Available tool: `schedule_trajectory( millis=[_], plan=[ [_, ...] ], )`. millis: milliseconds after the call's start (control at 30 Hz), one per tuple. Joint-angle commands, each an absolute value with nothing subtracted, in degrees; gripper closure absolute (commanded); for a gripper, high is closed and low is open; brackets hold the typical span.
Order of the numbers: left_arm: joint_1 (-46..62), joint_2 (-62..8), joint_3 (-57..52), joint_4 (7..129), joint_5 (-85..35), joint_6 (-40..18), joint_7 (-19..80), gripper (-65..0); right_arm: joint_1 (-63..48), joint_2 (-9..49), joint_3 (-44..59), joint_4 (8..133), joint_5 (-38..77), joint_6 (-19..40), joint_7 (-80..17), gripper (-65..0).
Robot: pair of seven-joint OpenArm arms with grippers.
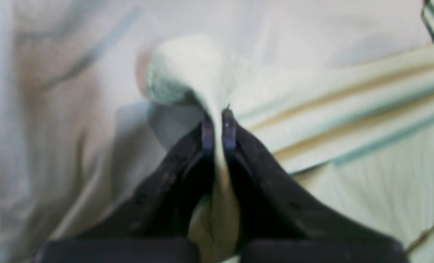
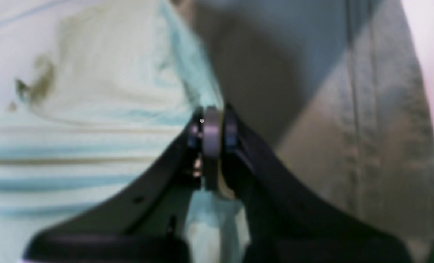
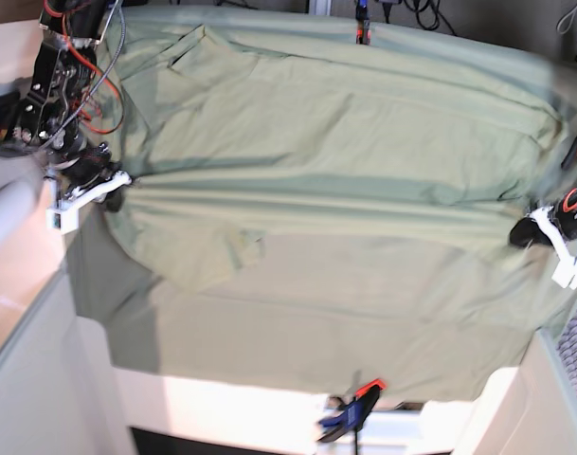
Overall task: Fold the T-shirt properly
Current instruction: 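Fold the shirt edge over with both grippers toward the collar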
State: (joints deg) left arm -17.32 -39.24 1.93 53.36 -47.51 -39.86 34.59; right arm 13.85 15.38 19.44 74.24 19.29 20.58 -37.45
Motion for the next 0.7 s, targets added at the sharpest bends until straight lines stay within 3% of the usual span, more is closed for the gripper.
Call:
schedule_trajectory(
  millis=[0, 300, 367, 433, 467, 667],
  plan=[
    [-17.39, -41.34, 1.48, 56.18, -48.21, -40.00, 33.69, 0.0, 13.69, 16.49, 19.77, 76.31, 19.55, 20.34, -36.29, 0.0],
    [-12.10, -41.74, 1.48, 60.51, -47.79, -40.00, 33.67, 0.0, 7.70, 16.29, 19.92, 79.48, 19.53, 20.27, -37.52, 0.0],
    [-11.99, -41.60, 1.48, 60.51, -47.79, -40.00, 33.67, 0.0, 7.55, 16.16, 20.12, 79.50, 19.62, 20.12, -38.44, -19.2],
    [-12.05, -41.56, 1.48, 60.53, -47.81, -40.00, 33.45, 0.0, 7.60, 16.19, 20.64, 79.79, 20.40, 20.12, -38.39, -32.8],
    [-12.05, -41.58, 1.48, 60.53, -47.81, -40.00, 33.19, 0.0, 7.60, 16.19, 21.28, 80.40, 21.15, 20.12, -38.39, -35.1],
    [-12.03, -41.58, 1.48, 60.53, -47.81, -40.00, 33.26, 0.0, 10.22, 16.19, 27.16, 86.15, 23.18, 20.12, -37.93, -35.2]
  ],
)
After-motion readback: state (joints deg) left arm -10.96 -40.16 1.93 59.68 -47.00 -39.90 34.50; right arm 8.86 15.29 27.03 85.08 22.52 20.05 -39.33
